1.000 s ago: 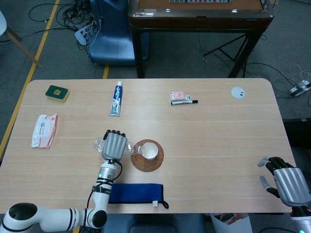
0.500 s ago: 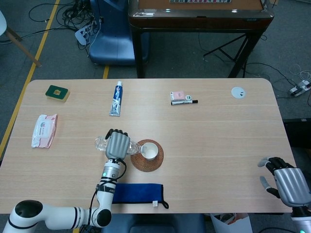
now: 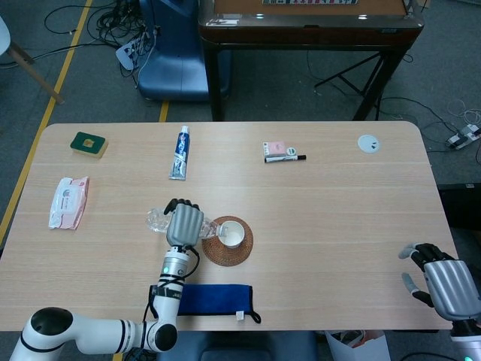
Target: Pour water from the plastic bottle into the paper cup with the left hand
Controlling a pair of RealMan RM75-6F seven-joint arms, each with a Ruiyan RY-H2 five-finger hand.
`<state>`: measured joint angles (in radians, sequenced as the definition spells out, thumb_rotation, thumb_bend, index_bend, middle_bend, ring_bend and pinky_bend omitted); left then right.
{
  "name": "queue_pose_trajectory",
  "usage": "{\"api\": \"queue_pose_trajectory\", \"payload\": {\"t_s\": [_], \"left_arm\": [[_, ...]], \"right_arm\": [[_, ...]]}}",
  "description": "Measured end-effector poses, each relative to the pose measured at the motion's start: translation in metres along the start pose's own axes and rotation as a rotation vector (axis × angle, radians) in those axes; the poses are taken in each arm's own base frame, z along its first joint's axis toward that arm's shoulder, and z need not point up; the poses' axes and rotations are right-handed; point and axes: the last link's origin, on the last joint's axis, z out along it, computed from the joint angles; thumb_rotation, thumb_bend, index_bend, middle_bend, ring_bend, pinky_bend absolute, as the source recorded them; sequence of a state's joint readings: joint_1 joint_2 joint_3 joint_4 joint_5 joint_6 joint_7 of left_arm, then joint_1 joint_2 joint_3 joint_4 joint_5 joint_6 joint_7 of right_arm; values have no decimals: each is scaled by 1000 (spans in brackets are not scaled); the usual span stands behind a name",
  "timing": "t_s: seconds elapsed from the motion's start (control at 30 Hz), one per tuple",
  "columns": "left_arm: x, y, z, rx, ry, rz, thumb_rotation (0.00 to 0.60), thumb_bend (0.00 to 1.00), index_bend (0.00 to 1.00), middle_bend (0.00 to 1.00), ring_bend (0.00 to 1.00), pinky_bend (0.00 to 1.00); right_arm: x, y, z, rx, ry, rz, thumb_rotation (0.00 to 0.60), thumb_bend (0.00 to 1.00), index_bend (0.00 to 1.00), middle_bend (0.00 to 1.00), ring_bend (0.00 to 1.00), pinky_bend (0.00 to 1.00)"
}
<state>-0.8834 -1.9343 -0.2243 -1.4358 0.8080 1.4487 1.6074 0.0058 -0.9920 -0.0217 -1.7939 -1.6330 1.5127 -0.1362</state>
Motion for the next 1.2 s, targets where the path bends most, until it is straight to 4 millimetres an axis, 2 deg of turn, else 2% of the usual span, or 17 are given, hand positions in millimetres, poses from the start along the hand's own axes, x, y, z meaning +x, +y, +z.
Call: {"api": "queue_pose_trajectory", "payload": {"t_s": [1.2], "left_arm": [[-4,0,2,30,50,168,600,60,754,730,534,559]], "right_arm": [[0,1,0,0,-4,3,600,348,428,354,307,571]]}}
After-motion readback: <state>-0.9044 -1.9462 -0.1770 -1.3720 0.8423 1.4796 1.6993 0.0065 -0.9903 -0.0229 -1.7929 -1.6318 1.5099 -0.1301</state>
